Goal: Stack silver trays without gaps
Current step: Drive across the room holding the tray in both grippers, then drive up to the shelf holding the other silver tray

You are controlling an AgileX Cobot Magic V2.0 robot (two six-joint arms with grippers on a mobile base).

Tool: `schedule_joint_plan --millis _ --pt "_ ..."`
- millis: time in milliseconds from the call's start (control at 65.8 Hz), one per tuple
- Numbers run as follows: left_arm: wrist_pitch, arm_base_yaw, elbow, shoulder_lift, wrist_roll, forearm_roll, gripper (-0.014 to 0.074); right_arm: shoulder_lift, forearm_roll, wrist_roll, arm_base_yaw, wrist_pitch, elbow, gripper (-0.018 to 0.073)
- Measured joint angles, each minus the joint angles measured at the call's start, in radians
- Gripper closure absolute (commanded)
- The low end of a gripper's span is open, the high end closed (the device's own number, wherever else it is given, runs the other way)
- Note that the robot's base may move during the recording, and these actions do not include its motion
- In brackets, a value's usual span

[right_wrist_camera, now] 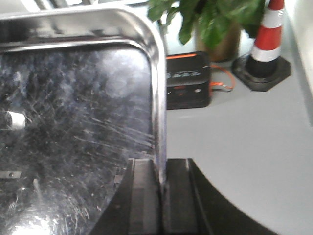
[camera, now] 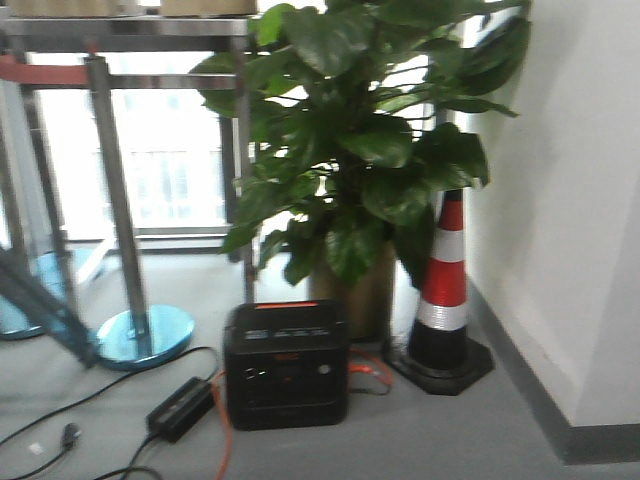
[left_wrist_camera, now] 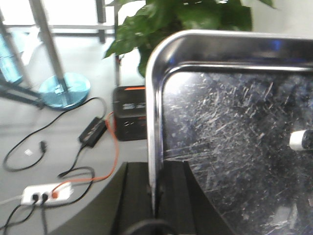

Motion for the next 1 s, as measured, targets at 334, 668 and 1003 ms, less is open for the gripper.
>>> schedule_joint_plan --millis 334,668,1003 --pt "0.001 0.0 0.0 0.0 0.0 0.0 0.0614 0.0 0.0 0.0 0.0 0.0 0.0 0.0636" --pt "-0.002 0.0 0.0 0.0 0.0 0.0 0.0614 0.0 0.0 0.0 0.0 0.0 0.0 0.0636" --pt "-0.002 0.0 0.0 0.0 0.0 0.0 0.0614 0.0 -0.002 0.0 0.0 0.0 0.0 0.0636"
